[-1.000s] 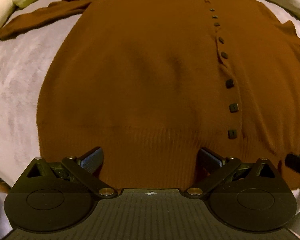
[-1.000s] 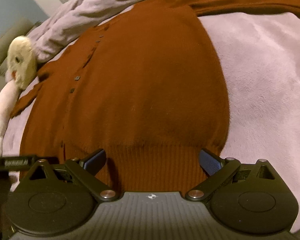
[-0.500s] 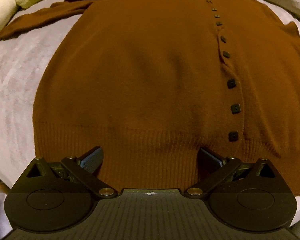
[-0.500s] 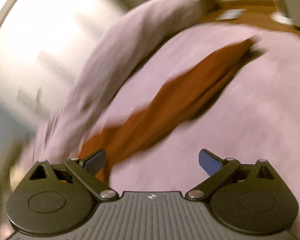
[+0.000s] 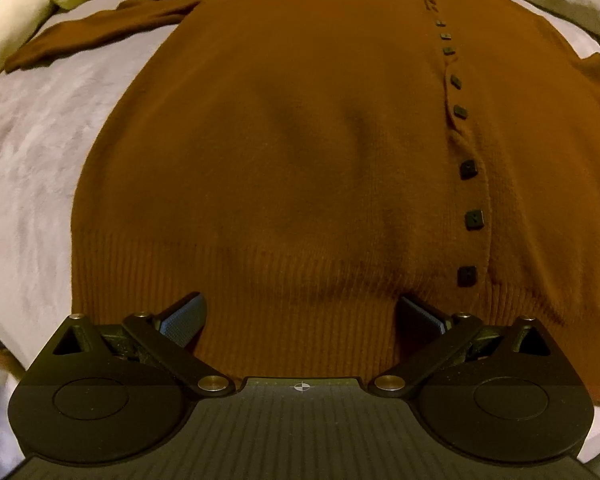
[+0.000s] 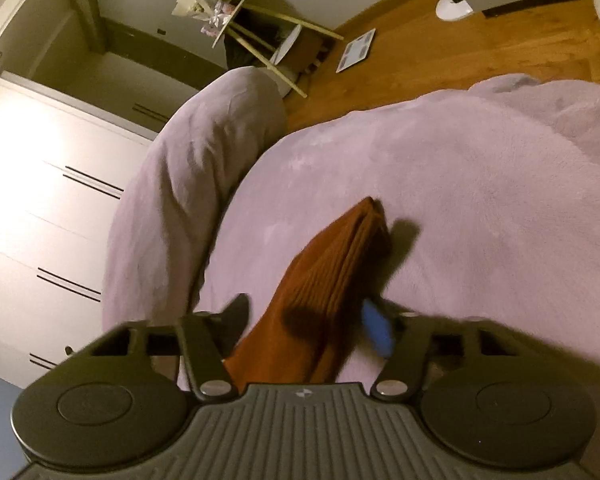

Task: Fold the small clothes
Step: 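Grasp the cardigan sleeve cuff with the right gripper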

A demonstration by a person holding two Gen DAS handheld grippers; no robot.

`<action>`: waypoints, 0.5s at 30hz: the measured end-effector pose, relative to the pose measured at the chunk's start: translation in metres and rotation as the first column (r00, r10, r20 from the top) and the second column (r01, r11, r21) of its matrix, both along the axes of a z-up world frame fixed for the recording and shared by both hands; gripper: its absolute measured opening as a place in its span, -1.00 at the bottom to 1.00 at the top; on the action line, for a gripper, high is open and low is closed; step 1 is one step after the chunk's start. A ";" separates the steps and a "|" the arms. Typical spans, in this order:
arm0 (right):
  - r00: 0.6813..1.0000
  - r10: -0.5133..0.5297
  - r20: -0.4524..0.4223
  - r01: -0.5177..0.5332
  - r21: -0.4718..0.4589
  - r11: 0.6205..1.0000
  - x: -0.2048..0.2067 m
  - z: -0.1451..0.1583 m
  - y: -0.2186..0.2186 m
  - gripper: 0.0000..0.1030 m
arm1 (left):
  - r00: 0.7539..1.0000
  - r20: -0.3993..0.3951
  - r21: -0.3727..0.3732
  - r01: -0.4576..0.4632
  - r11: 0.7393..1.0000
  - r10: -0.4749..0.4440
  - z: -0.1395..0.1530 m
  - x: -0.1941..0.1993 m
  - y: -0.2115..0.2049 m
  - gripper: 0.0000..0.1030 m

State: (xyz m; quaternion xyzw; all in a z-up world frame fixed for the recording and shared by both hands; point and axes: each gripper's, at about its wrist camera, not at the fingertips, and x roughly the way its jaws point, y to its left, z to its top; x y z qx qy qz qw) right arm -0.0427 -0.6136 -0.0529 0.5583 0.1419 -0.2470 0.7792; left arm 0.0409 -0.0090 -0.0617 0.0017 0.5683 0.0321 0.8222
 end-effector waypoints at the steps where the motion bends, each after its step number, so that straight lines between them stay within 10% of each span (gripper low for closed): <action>1: 1.000 -0.005 -0.004 0.005 0.011 1.000 0.001 -0.002 0.000 0.03 | 1.000 0.003 -0.001 -0.001 1.000 0.001 0.000 -0.001 0.000 1.00; 5: 0.998 0.008 -0.059 -0.009 -0.019 1.000 0.012 0.000 0.003 -0.75 | 1.000 0.002 0.002 -0.013 1.000 0.013 0.000 -0.001 -0.001 1.00; 10: 0.990 0.033 -0.139 -0.063 -0.220 0.974 0.023 0.041 0.029 -0.90 | 1.000 -0.008 0.019 -0.025 1.000 0.025 0.008 0.001 -0.003 1.00; 15: 0.967 0.179 -0.182 -0.247 -0.487 0.838 0.056 0.111 0.096 -0.90 | 0.997 0.068 -0.005 -0.038 0.999 0.039 0.031 -0.005 -0.003 1.00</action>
